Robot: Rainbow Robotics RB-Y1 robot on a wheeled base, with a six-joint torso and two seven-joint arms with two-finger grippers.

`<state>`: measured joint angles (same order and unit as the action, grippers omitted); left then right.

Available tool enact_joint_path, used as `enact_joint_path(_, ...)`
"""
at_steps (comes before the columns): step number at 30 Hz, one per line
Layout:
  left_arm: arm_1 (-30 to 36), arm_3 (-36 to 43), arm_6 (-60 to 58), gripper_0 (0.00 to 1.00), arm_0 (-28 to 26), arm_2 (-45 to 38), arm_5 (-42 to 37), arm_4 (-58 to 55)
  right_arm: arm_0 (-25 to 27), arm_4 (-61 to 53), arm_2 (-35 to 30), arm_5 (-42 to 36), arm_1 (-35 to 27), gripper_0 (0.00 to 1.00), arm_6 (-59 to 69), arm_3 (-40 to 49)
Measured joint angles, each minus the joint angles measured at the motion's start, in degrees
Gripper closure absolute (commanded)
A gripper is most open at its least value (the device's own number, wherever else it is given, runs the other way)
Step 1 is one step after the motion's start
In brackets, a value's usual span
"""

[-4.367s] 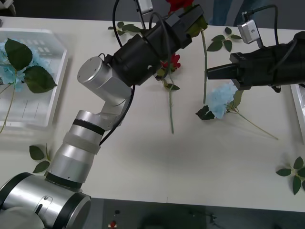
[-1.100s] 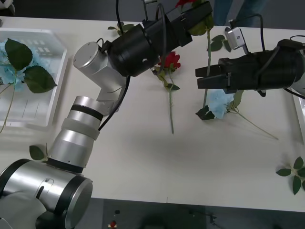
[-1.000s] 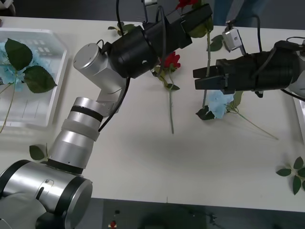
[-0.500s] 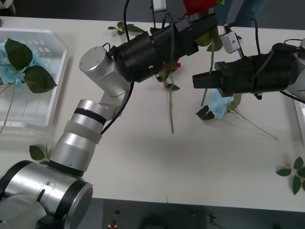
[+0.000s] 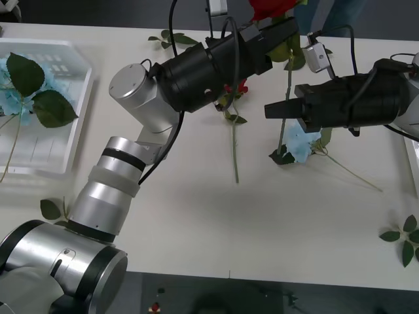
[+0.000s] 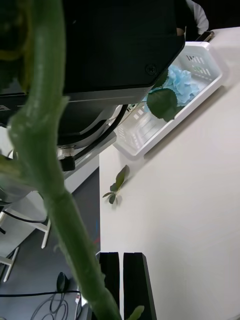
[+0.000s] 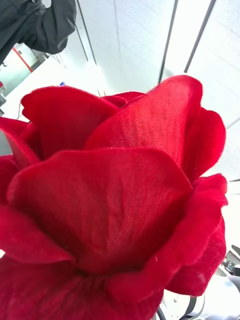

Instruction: Put the red flowers into the right box and the blue flowers into the left box

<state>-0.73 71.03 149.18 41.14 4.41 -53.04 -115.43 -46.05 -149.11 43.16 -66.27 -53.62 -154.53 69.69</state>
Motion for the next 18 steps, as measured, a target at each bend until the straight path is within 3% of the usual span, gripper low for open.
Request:
enact_joint_path(2, 0.00, 0.00, 0.00, 0.44, 0.00, 0.00, 0.01, 0.00, 0.00, -0.12, 0.00, 0.00, 0.00, 1.00, 0.00, 0.00)
enact_joint_path(3, 0.00, 0.00, 0.00, 0.40, 0.00, -0.01, 0.01, 0.00, 0.00, -0.20, 0.00, 0.00, 0.00, 1.00, 0.00, 0.00)
enact_joint_path(7, 0.03, 0.00, 0.00, 0.39, -0.06, -0.13, -1.01, -1.05, 0.00, -0.64, 0.00, 0.00, 0.00, 1.00, 0.00, 0.00)
enact_joint_path(11, 2.52, 0.01, 0.00, 0.39, -1.47, -1.99, -7.24, -2.66, 0.00, -0.67, 0.00, 0.00, -0.02, 1.00, 0.00, 0.00)
enact_joint_path(18, 19.53, 0.01, -0.01, 0.39, -7.74, -2.38, -17.86, -6.04, 0.00, -3.19, 0.00, 0.02, -0.40, 1.00, 0.00, -0.02)
